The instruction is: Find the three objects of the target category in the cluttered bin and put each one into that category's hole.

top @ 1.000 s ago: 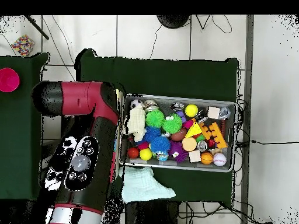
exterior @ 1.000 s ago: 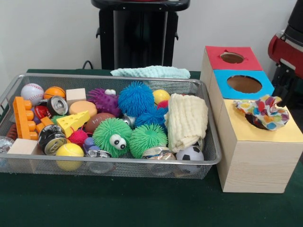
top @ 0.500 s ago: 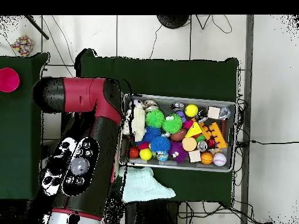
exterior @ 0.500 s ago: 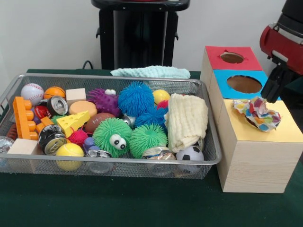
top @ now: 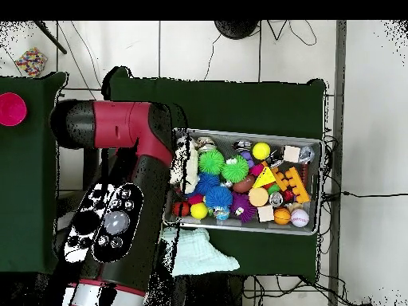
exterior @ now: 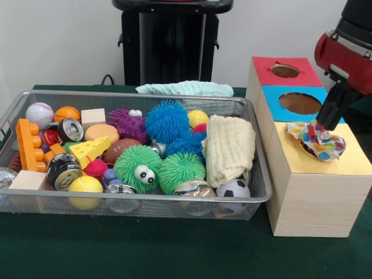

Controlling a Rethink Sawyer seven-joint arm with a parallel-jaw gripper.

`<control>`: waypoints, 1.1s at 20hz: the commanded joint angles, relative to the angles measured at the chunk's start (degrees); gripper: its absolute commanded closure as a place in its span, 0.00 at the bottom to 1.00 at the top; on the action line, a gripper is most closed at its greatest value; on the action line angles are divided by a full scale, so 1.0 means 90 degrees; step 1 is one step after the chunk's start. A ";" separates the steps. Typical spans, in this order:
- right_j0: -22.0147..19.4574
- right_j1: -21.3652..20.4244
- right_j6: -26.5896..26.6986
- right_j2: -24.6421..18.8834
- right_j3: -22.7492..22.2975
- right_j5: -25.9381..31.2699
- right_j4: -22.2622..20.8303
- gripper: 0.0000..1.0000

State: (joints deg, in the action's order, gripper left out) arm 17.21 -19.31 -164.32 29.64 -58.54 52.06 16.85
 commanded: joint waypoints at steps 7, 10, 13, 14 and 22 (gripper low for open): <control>-0.0411 0.0303 -0.0627 -0.0886 -0.0341 0.0564 0.0442 1.00; -0.0549 0.0406 -0.0089 -0.0977 -0.0103 0.1283 0.0276 1.00; -0.0712 0.0353 0.0312 -0.1239 -0.0064 0.2050 0.0258 1.00; -0.0729 0.0340 0.0367 -0.1284 -0.0082 0.2094 0.0245 1.00; -0.1106 0.0810 0.0617 -0.1690 0.0347 0.2687 0.0161 1.00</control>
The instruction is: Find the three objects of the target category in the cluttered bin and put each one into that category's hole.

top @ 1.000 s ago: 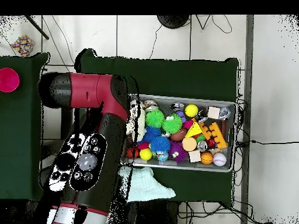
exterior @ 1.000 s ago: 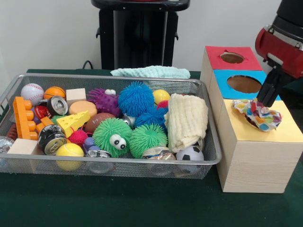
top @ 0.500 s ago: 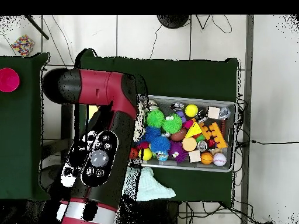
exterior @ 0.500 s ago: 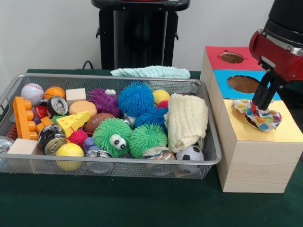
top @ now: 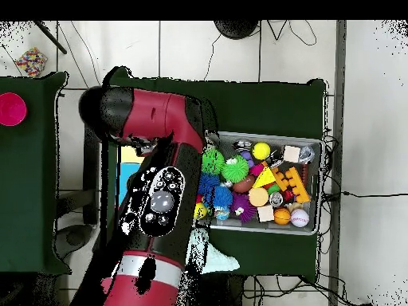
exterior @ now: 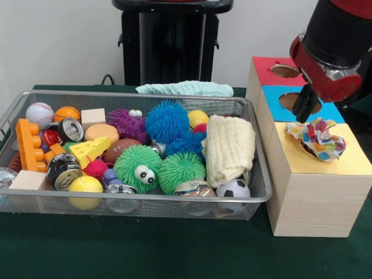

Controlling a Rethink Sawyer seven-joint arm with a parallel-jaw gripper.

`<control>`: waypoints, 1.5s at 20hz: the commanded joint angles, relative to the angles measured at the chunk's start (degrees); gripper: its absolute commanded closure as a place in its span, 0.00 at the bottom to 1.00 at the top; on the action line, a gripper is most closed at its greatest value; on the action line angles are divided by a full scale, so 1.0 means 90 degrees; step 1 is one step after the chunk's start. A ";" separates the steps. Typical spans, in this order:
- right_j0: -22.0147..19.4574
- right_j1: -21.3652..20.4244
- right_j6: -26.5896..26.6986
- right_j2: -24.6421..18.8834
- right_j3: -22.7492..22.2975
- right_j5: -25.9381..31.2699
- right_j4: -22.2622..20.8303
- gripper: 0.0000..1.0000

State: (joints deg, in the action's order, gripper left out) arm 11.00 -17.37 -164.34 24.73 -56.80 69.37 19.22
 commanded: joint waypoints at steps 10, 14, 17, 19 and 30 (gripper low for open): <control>-0.0594 0.0399 0.0204 -0.1842 -0.0458 -0.0186 0.0383 1.00; -0.0627 0.0177 0.0019 -0.2017 -0.0711 -0.0296 0.0566 1.00; -0.0674 -0.0001 -0.0013 -0.2213 -0.0944 -0.0318 0.0773 1.00; -0.0703 -0.0105 -0.0023 -0.2310 -0.1078 -0.0312 0.0921 1.00; -0.0540 0.0235 -0.0290 -0.1834 -0.0603 -0.1304 0.0423 1.00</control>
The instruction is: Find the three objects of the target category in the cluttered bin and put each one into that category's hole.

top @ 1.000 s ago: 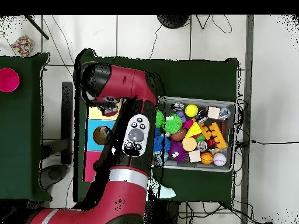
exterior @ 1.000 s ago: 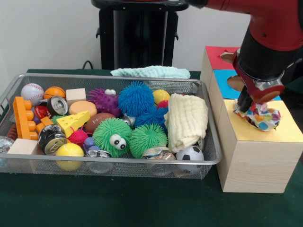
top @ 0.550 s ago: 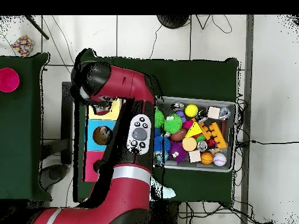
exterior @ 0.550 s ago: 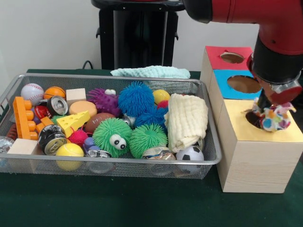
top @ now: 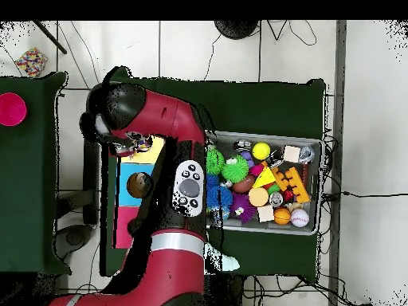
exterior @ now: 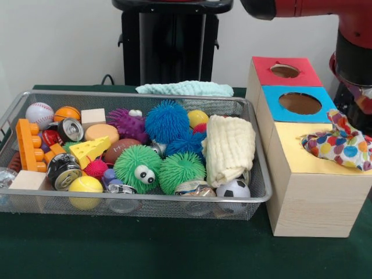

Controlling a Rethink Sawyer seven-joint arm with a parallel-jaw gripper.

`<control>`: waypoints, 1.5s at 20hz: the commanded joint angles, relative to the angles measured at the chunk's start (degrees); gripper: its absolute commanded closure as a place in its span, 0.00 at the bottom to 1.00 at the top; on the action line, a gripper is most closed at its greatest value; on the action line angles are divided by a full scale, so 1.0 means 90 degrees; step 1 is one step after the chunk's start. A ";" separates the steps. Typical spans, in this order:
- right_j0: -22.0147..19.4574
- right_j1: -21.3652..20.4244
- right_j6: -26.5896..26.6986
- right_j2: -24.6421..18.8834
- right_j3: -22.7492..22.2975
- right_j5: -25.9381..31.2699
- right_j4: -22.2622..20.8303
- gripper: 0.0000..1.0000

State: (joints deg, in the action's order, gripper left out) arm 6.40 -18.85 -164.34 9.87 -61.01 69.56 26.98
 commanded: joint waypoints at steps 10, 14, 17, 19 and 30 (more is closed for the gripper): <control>0.0524 0.0952 -0.1271 0.1020 0.0675 -0.1901 -0.1030 1.00; 0.0627 0.0789 -0.1262 0.1304 0.0801 -0.1294 -0.1078 1.00; 0.0580 0.0778 -0.0995 0.1359 0.0949 -0.0813 -0.1126 1.00; 0.0495 0.0797 -0.0704 0.1324 0.1044 -0.0561 -0.1176 1.00; 0.0332 0.0882 0.0007 0.1596 0.1490 0.0526 -0.1666 1.00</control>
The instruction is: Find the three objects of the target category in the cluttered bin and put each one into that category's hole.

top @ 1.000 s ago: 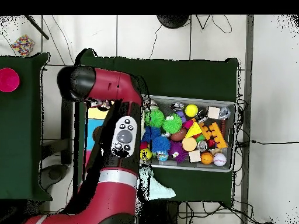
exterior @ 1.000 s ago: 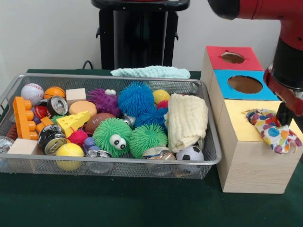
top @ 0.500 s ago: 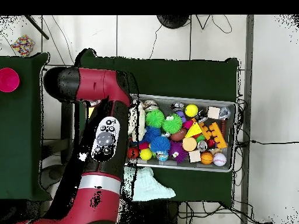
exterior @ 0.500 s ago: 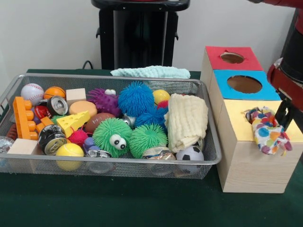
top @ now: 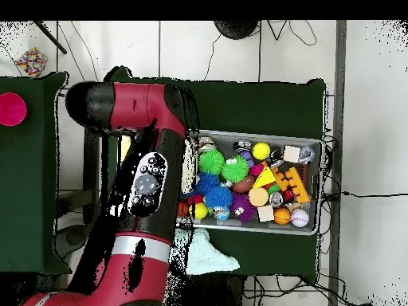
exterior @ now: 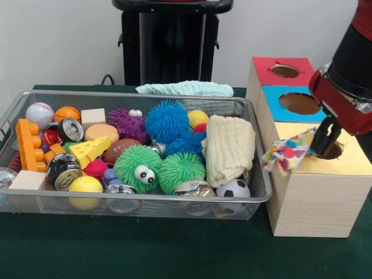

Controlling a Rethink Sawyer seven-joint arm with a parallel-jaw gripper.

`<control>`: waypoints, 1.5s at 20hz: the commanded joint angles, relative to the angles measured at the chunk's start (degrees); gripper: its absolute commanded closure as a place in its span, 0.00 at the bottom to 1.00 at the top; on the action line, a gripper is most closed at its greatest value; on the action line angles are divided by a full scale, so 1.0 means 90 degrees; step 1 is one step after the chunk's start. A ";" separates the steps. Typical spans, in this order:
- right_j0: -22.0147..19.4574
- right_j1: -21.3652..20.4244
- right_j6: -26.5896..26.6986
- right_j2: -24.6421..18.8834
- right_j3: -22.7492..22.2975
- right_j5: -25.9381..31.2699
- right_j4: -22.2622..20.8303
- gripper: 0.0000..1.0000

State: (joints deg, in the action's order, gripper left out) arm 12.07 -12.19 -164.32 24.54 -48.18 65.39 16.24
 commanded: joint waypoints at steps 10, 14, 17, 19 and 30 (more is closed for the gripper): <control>-0.0296 0.0031 -0.0340 -0.0362 0.0051 0.1302 -0.0190 1.00; -0.0300 0.0137 -0.0535 -0.0476 0.0172 0.1262 -0.0032 1.00; -0.0145 0.0312 -0.1380 -0.0226 0.0440 0.0835 0.0060 1.00; -0.0071 0.0432 -0.2052 -0.0147 0.0595 0.0119 0.0234 1.00; -0.0650 0.1151 -0.2201 0.0865 0.3500 0.1844 0.1083 1.00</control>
State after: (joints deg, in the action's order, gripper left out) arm 9.96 -5.36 -164.90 29.49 -29.59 73.66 21.48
